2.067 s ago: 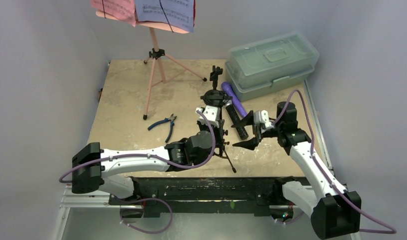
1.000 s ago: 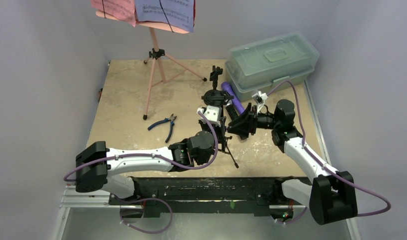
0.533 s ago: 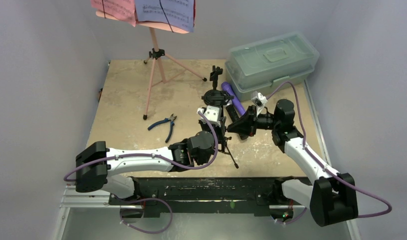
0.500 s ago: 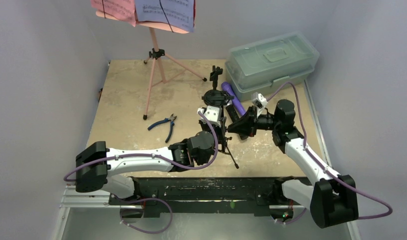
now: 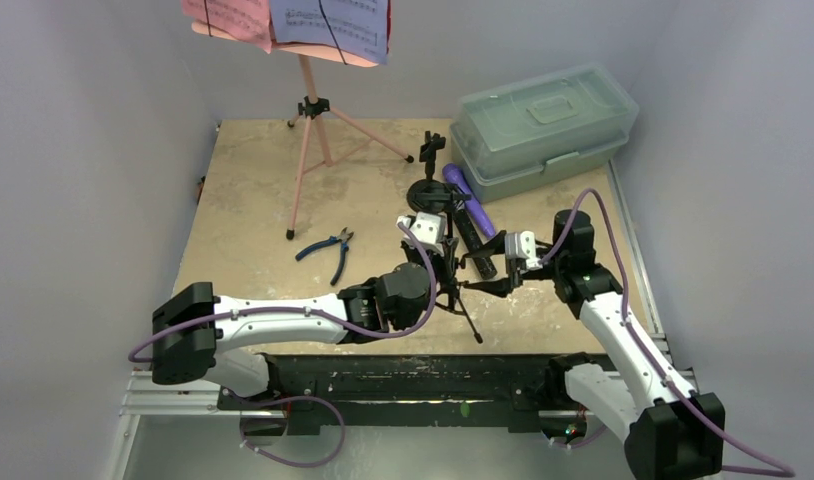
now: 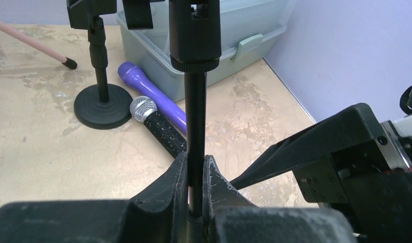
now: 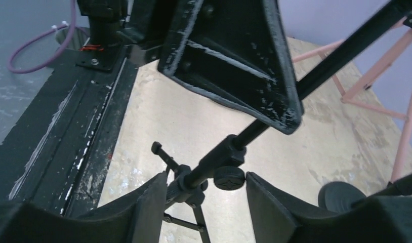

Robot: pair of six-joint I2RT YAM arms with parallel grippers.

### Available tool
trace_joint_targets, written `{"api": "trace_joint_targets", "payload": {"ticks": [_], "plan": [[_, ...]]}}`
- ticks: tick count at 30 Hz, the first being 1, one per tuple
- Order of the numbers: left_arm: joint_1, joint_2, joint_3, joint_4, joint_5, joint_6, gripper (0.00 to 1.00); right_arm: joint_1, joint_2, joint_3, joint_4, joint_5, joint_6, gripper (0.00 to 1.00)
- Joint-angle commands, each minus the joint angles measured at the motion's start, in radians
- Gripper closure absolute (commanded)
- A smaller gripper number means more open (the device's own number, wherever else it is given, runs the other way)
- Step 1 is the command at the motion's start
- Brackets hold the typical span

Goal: Pack up the instrument practice props
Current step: Unscrew the knob on the microphone stand, then place the microphone stand at the center of the board.

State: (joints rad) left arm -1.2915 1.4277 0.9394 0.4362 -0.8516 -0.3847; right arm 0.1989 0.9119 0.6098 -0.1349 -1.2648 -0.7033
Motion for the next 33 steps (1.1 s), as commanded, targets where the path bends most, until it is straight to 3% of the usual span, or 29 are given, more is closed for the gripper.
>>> {"api": "trace_joint_targets", "payload": {"ticks": [1, 4, 7, 9, 20, 29, 33], "plan": [[0.004, -0.030, 0.012, 0.088, 0.003, -0.003, 1.00, -0.010, 0.014, 0.064, -0.076, -0.104, -0.008, 0.32], [0.004, -0.048, 0.002, 0.113, 0.003, 0.033, 1.00, -0.022, 0.038, 0.058, 0.064, -0.122, 0.217, 0.25], [0.004, -0.065, -0.008, 0.159, 0.007, 0.082, 1.00, -0.022, 0.066, -0.018, 0.430, -0.062, 0.675, 0.20], [0.004, -0.071, -0.010, 0.204, 0.008, 0.117, 1.00, -0.021, 0.095, -0.061, 0.602, -0.027, 0.847, 0.19], [0.004, -0.033, 0.035, 0.332, -0.003, 0.181, 1.00, -0.012, 0.140, -0.068, 0.625, 0.047, 0.909, 0.19], [0.004, -0.006, 0.061, 0.400, 0.018, 0.152, 1.00, 0.008, 0.145, -0.087, 0.681, 0.062, 0.914, 0.33], [0.004, 0.009, 0.067, 0.406, 0.036, 0.125, 1.00, 0.009, 0.143, -0.087, 0.703, 0.048, 0.913, 0.52]]}}
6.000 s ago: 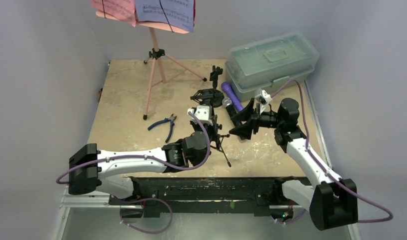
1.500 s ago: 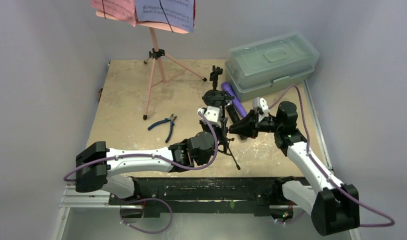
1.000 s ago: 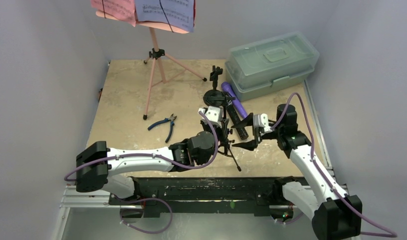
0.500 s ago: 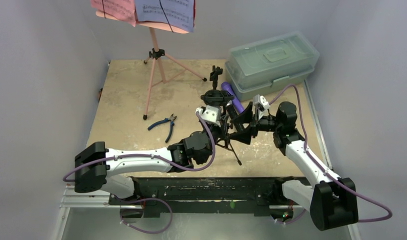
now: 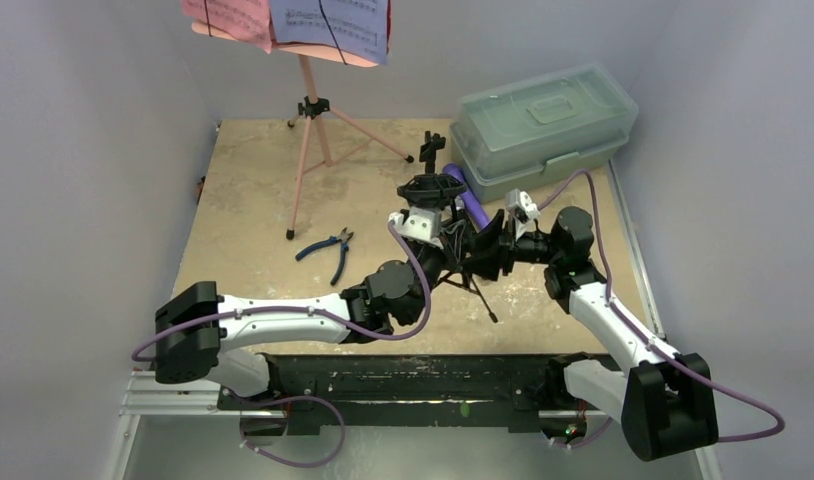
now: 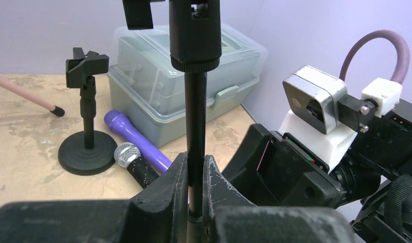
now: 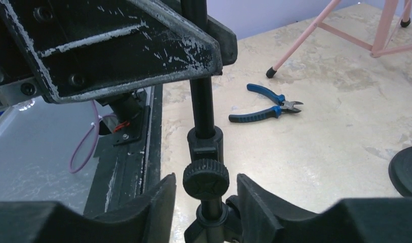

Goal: Pack up the instrument practice props
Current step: Place the microphone stand at the center of the board.

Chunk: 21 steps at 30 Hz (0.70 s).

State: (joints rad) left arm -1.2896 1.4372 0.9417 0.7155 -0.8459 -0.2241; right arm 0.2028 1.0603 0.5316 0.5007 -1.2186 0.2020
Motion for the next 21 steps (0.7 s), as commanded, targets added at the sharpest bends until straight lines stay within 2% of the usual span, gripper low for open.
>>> {"api": "trace_joint_targets", "payload": {"ticks": [1, 4, 5, 11, 17, 19, 20, 21], "plan": [[0.003, 0.001, 0.065, 0.127, 0.031, -0.041, 1.00, 0.006, -0.006, -0.007, 0.070, -0.004, 0.005, 0.61], [0.003, 0.003, 0.060, 0.130, 0.033, -0.052, 1.00, 0.005, -0.011, 0.003, 0.061, -0.015, -0.015, 0.93], [0.003, 0.003, 0.057, 0.129, 0.037, -0.058, 1.00, 0.005, -0.014, 0.009, 0.055, -0.019, -0.027, 1.00], [0.003, 0.018, 0.027, 0.067, 0.092, -0.137, 1.00, -0.003, -0.092, 0.029, 0.030, -0.048, -0.074, 1.00], [0.003, 0.008, -0.048, 0.020, 0.128, -0.216, 0.99, -0.052, -0.120, 0.002, 0.184, -0.065, 0.057, 1.00], [0.003, -0.002, -0.056, -0.008, 0.162, -0.219, 0.85, -0.061, -0.119, 0.001, 0.191, -0.065, 0.067, 1.00], [0.003, -0.009, -0.059, -0.025, 0.182, -0.216, 0.75, -0.065, -0.118, 0.001, 0.193, -0.066, 0.071, 1.00], [0.003, -0.021, -0.064, -0.046, 0.207, -0.212, 0.61, -0.070, -0.118, 0.001, 0.197, -0.067, 0.075, 1.00]]}}
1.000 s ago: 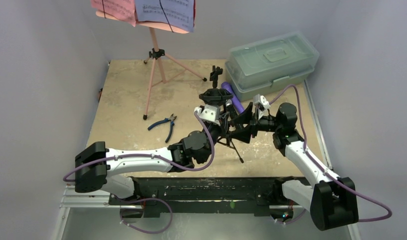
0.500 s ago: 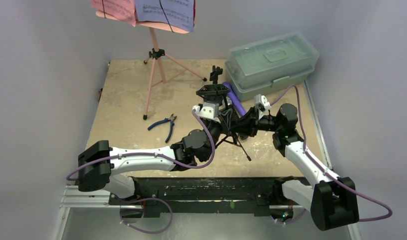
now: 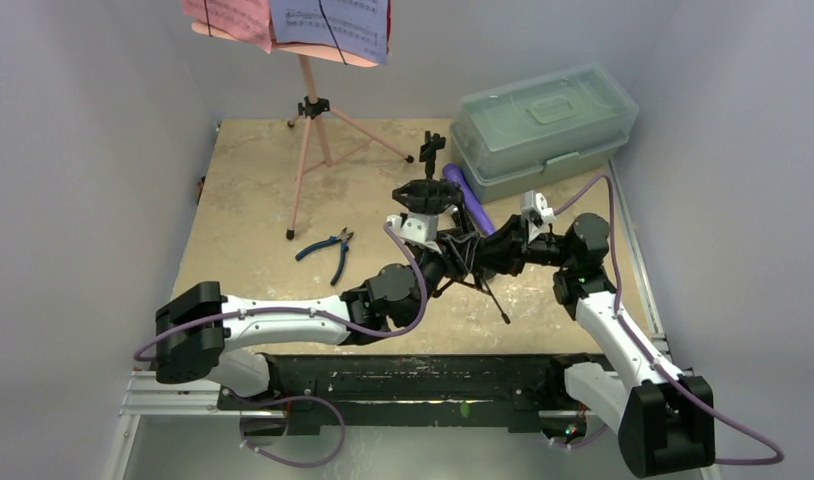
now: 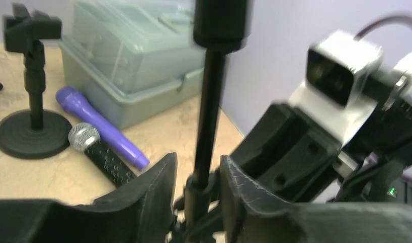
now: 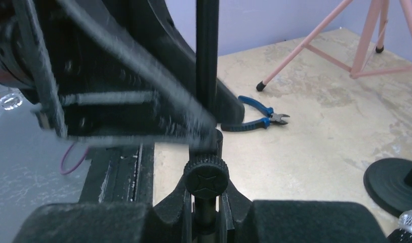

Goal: Pack up the instrument practice props
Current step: Place the microphone stand at the center of the board.

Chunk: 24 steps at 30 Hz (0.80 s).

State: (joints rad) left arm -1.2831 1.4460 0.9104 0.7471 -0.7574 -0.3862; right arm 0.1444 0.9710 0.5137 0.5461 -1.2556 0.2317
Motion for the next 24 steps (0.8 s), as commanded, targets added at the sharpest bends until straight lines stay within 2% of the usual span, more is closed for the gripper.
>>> {"api": "trace_joint_targets", "payload": {"ticks": [1, 3, 4, 7, 11, 14, 20, 24], "plan": [[-0.004, -0.044, -0.042, -0.096, 0.143, -0.042, 0.49, -0.018, -0.030, 0.020, 0.156, -0.031, 0.051, 1.00], [-0.004, -0.084, -0.075, -0.124, 0.195, -0.021, 0.27, -0.035, -0.034, 0.019, 0.176, -0.037, 0.081, 1.00], [-0.004, -0.107, -0.098, -0.136, 0.219, -0.015, 0.21, -0.043, -0.035, 0.017, 0.195, -0.040, 0.097, 1.00], [-0.002, -0.202, -0.165, -0.164, 0.317, 0.010, 0.11, -0.059, -0.035, 0.004, 0.260, -0.046, 0.147, 1.00], [-0.001, -0.311, -0.235, -0.246, 0.426, 0.035, 0.09, -0.096, -0.042, 0.013, 0.274, -0.065, 0.169, 1.00], [-0.001, -0.378, -0.281, -0.334, 0.454, 0.046, 0.09, -0.136, -0.049, 0.023, 0.279, -0.082, 0.180, 1.00], [-0.001, -0.519, -0.335, -0.523, 0.366, 0.075, 0.09, -0.345, -0.059, 0.063, 0.227, -0.105, 0.186, 1.00], [0.000, -0.611, -0.326, -0.650, 0.289, 0.143, 0.07, -0.507, -0.066, 0.048, 0.212, -0.025, 0.141, 1.00]]}}
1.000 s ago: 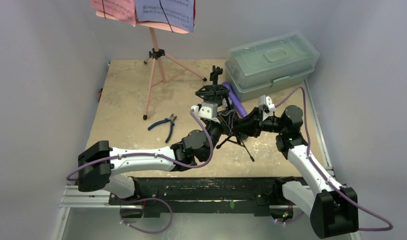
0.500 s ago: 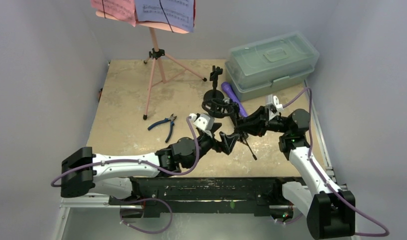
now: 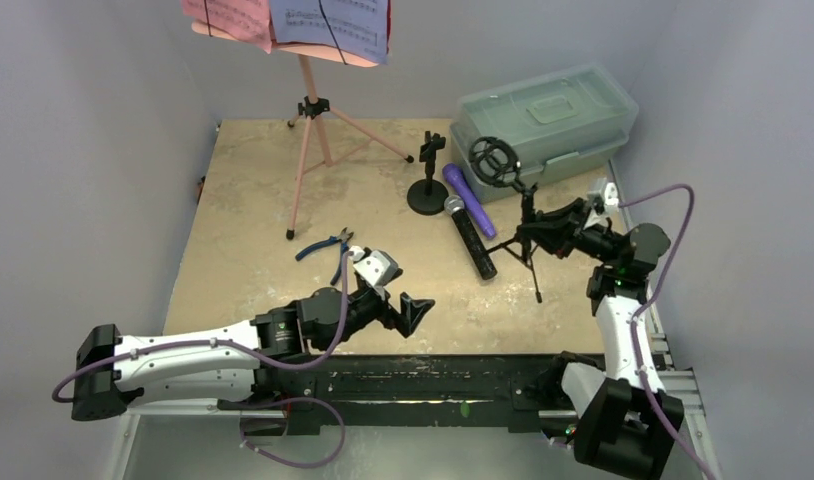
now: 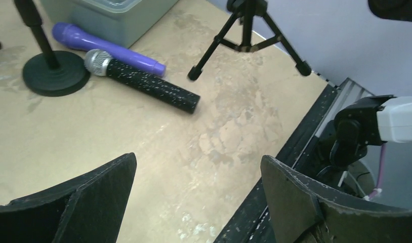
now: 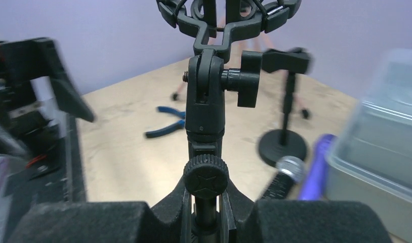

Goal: Pack up the instrument practice props
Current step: Place the microphone stand at the center of the board.

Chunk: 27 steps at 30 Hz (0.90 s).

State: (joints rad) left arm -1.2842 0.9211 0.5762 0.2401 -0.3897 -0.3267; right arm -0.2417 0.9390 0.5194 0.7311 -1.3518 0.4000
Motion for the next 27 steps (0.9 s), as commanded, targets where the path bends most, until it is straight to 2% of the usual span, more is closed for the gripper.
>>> {"api": "trace_joint_targets", "payload": {"ticks": [1, 5, 7, 10, 13, 18, 23, 27], "plan": [[0.002, -0.106, 0.011, -0.176, -0.105, 0.098, 0.07, -0.142, -0.033, 0.037, 0.017, 0.105, -0.056, 1.00], [0.002, -0.195, -0.017, -0.238, -0.190, 0.110, 0.06, -0.162, -0.005, 0.031, -0.008, 0.266, -0.231, 1.00], [0.002, -0.246, -0.063, -0.233, -0.196, 0.086, 0.06, -0.161, 0.036, 0.015, 0.068, 0.321, -0.258, 1.00], [0.002, -0.323, -0.144, -0.200, -0.195, 0.044, 0.06, -0.163, 0.150, -0.010, 0.266, 0.376, -0.246, 1.00], [0.002, -0.390, -0.184, -0.204, -0.210, 0.011, 0.06, -0.179, 0.346, 0.002, 0.495, 0.381, -0.196, 1.00], [0.001, -0.480, -0.223, -0.226, -0.233, -0.008, 0.06, -0.195, 0.632, -0.012, 1.012, 0.331, -0.111, 1.00], [0.000, -0.496, -0.226, -0.229, -0.253, -0.002, 0.05, -0.196, 0.788, 0.008, 1.074, 0.314, -0.156, 1.00], [0.000, -0.472, -0.212, -0.226, -0.263, 0.014, 0.05, -0.200, 0.810, 0.017, 1.096, 0.305, -0.158, 0.99]]}}
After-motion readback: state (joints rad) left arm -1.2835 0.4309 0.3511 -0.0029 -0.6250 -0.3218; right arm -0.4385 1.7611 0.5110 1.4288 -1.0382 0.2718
